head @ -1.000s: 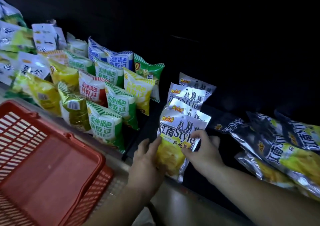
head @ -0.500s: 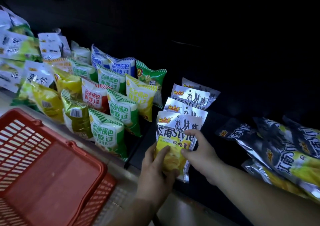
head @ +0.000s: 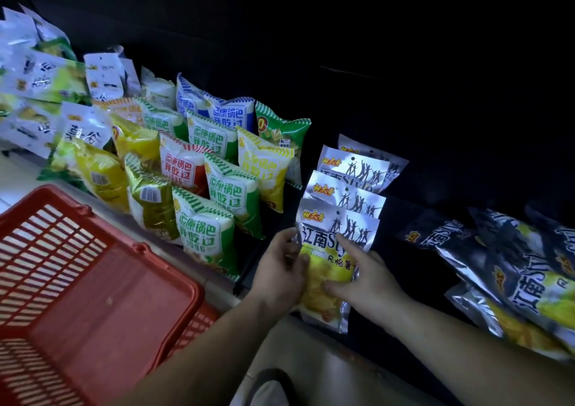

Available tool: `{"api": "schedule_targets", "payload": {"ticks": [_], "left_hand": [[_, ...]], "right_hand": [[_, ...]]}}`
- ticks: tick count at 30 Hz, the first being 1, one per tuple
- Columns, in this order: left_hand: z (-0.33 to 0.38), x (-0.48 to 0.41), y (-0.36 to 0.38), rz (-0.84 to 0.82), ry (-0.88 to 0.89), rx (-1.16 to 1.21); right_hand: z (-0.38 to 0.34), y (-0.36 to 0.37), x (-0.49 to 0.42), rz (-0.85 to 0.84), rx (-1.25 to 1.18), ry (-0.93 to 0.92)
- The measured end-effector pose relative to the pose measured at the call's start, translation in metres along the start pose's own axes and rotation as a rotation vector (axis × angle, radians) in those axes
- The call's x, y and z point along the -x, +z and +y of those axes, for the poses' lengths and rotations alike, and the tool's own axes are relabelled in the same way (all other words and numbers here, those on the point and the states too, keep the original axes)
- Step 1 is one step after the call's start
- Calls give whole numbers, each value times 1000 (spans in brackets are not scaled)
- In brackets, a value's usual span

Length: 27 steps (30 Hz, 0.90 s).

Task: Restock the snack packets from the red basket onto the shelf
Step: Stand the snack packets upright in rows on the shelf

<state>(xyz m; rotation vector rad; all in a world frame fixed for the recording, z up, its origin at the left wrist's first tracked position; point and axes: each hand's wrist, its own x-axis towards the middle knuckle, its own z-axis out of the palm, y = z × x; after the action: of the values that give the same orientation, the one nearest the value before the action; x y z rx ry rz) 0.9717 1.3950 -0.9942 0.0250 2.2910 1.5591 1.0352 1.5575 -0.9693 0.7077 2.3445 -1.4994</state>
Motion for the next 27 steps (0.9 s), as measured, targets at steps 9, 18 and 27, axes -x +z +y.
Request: {"api": "schedule_targets", "payload": {"ticks": [9, 18, 27], "left_hand": [[-4, -7, 2, 251, -169, 213], [-10, -15, -4, 236, -177, 223], [-13, 13, -17, 303, 193, -258]], "right_hand": [[6, 22, -1, 53, 40, 32], [15, 27, -3, 72, 87, 50], [11, 29, 4, 91, 23, 50]]}}
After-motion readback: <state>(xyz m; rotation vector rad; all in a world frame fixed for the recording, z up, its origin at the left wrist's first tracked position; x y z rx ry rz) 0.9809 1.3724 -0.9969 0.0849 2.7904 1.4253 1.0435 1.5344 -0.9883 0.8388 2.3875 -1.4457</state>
